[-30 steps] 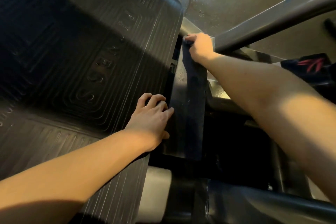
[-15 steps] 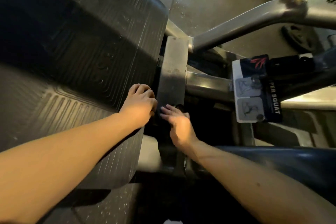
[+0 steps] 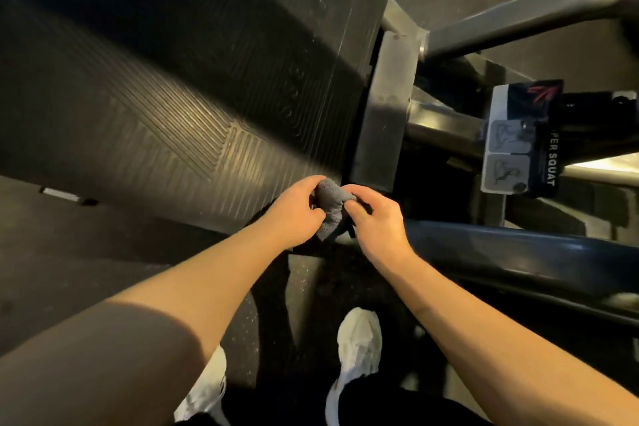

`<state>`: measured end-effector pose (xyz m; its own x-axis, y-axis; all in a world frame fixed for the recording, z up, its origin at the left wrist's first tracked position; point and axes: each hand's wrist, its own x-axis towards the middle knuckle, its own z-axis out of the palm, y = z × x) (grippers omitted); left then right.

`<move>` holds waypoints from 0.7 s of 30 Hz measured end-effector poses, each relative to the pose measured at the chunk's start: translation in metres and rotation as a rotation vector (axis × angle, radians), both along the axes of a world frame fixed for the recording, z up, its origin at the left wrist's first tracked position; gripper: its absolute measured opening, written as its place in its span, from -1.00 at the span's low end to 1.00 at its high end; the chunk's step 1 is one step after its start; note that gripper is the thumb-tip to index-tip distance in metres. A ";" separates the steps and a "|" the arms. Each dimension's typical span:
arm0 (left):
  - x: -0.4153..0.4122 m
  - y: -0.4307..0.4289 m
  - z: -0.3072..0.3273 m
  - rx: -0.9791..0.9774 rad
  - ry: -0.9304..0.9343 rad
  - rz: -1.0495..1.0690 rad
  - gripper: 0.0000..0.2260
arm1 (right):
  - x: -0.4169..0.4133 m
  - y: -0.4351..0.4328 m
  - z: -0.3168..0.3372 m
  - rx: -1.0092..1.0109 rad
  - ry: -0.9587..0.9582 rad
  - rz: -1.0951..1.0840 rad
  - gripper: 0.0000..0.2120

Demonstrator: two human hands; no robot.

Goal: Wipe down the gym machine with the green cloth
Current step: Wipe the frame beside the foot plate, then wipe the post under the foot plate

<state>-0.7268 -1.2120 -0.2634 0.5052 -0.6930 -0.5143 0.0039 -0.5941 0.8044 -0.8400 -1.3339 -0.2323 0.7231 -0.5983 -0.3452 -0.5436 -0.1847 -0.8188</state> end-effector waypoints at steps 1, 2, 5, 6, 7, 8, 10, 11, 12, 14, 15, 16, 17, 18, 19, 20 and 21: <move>0.001 0.010 0.005 0.010 0.032 0.016 -0.42 | 0.003 0.010 0.006 0.036 0.008 0.004 -0.75; 0.003 0.021 0.010 0.025 0.048 0.033 -0.42 | 0.005 0.019 0.011 0.056 0.015 0.009 -0.74; 0.011 0.059 0.022 0.098 -0.034 0.046 -0.58 | 0.011 0.045 0.018 0.081 0.042 0.011 -0.76; 0.014 0.072 0.028 0.139 -0.073 0.032 -0.68 | 0.012 0.054 0.020 0.098 0.065 0.003 -0.76; 0.016 0.086 0.034 0.169 -0.094 0.017 -0.75 | 0.014 0.064 0.025 0.123 0.087 -0.004 -0.77; 0.017 0.100 0.040 0.183 -0.092 0.010 -0.79 | 0.016 0.074 0.030 0.140 0.107 -0.009 -0.77; 0.023 0.128 0.053 0.173 -0.048 0.030 -0.82 | 0.023 0.093 0.042 0.154 0.111 -0.021 -0.79; 0.027 0.142 0.061 0.163 -0.022 0.051 -0.83 | 0.027 0.103 0.049 0.149 0.113 -0.023 -0.80; 0.032 0.155 0.069 0.157 0.011 0.081 -0.83 | 0.033 0.114 0.056 0.134 0.126 -0.023 -0.81; 0.041 0.179 0.089 0.166 0.092 0.154 -0.83 | 0.044 0.135 0.069 0.127 0.165 -0.032 -0.83; 0.044 0.192 0.099 0.179 0.115 0.183 -0.84 | 0.050 0.148 0.076 0.136 0.182 -0.037 -0.84; 0.047 0.204 0.109 0.191 0.122 0.206 -0.83 | 0.056 0.162 0.085 0.137 0.196 -0.040 -0.85; 0.051 0.217 0.118 0.209 0.127 0.227 -0.82 | 0.063 0.175 0.094 0.135 0.200 -0.048 -0.85; 0.054 0.230 0.128 0.225 0.128 0.246 -0.80 | 0.070 0.190 0.104 0.128 0.206 -0.056 -0.83; 0.059 0.243 0.138 0.235 0.129 0.261 -0.80 | 0.077 0.204 0.114 0.125 0.211 -0.062 -0.81; 0.063 0.257 0.147 0.233 0.128 0.277 -0.79 | 0.085 0.219 0.125 0.126 0.221 -0.062 -0.80; 0.067 0.271 0.155 0.224 0.131 0.298 -0.80 | 0.093 0.234 0.135 0.125 0.231 -0.056 -0.79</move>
<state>-0.6598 -0.9414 -0.1081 0.5874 -0.3892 -0.7096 0.2967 -0.7121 0.6363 -0.7472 -1.1000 -0.0968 0.5835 -0.5770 -0.5715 -0.7255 -0.0543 -0.6861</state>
